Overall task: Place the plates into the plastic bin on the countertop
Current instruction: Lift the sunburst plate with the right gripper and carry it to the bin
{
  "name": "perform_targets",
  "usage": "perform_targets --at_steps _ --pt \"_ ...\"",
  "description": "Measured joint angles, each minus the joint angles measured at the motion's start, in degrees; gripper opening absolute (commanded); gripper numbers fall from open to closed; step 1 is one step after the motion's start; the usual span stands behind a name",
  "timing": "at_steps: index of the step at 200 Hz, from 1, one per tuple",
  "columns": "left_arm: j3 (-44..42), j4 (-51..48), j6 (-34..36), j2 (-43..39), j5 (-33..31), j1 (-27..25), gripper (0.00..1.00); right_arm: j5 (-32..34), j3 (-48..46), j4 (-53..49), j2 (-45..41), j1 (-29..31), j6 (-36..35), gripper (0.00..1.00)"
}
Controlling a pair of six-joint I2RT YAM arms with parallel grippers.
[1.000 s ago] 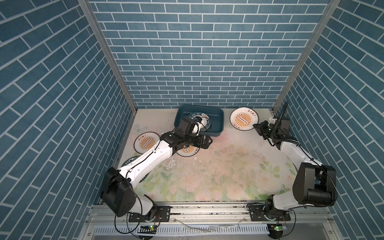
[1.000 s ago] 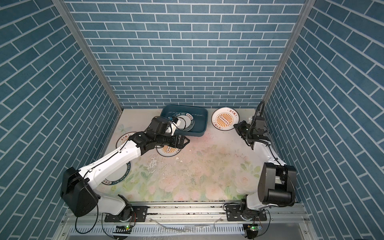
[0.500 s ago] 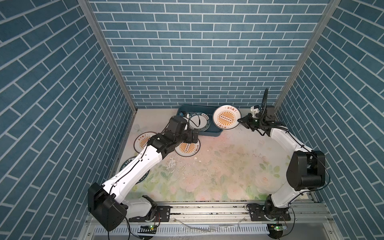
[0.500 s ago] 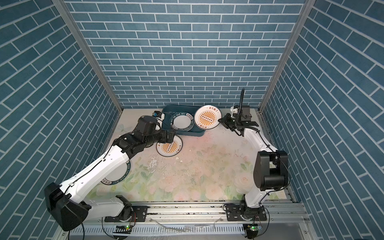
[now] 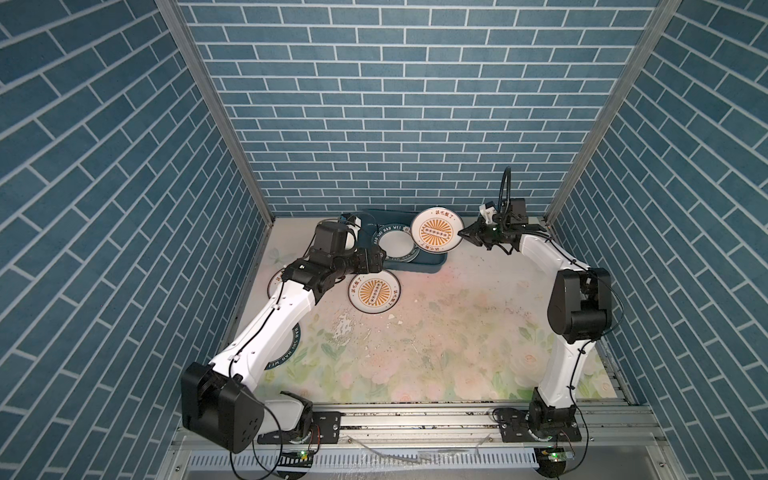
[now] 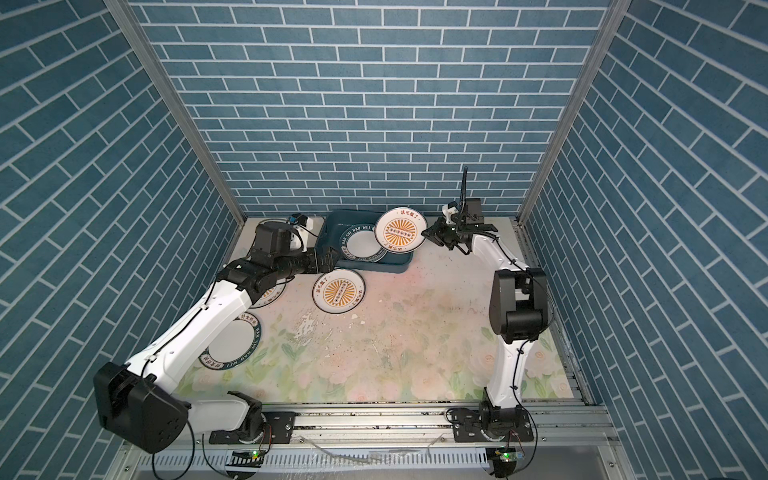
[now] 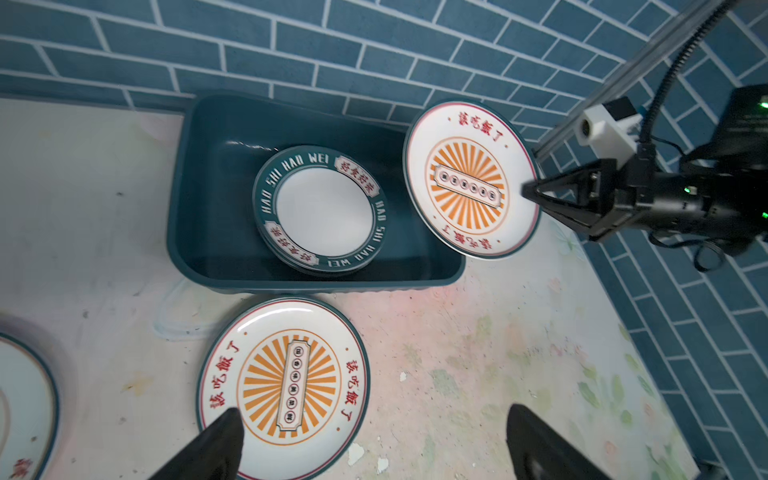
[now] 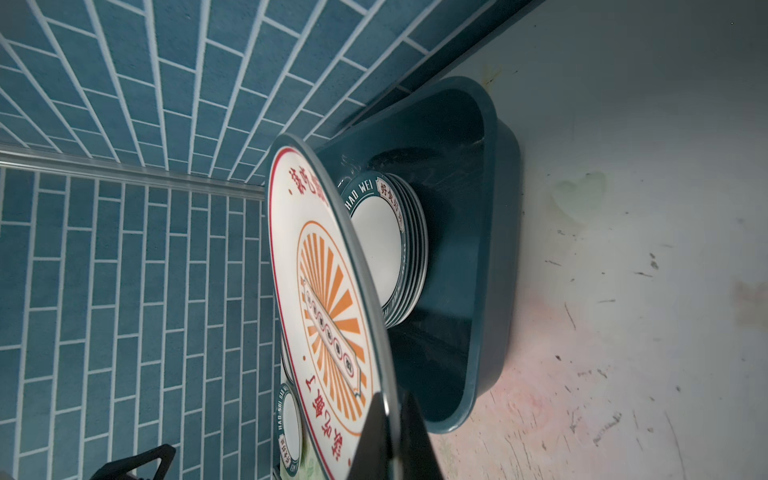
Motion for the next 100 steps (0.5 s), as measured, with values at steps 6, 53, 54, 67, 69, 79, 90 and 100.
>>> perform_targets --at_steps 6,53,54,67,69,79,90,100 --pt "0.24 0.28 0.04 0.87 1.84 0.13 1.00 -0.22 1.90 -0.90 1.46 0.13 -0.59 0.00" --pt "0.42 0.59 0.52 2.71 9.84 0.24 0.99 -2.25 13.03 -4.83 11.45 0.94 -3.21 0.00" --pt "0.44 0.61 0.52 2.71 9.92 0.24 0.99 -2.29 13.27 -4.87 11.78 1.01 -3.30 0.00" --pt "0.48 0.79 0.55 2.71 10.80 0.28 1.00 -2.43 15.19 -5.20 14.08 1.29 -3.85 0.00" --pt "0.50 0.79 0.52 2.71 10.93 0.28 0.99 -2.43 15.43 -5.31 14.45 1.33 -3.98 0.00" --pt "0.66 0.83 0.52 2.89 11.50 0.33 1.00 -2.45 16.46 -5.81 15.87 1.64 -4.24 0.00" --pt "0.85 0.90 0.50 3.32 11.93 0.35 1.00 -2.62 17.81 -6.51 17.42 2.16 -4.35 0.00" --pt "0.90 0.98 0.50 3.91 12.22 0.39 1.00 -2.73 18.95 -7.02 18.51 2.80 -4.39 0.00"
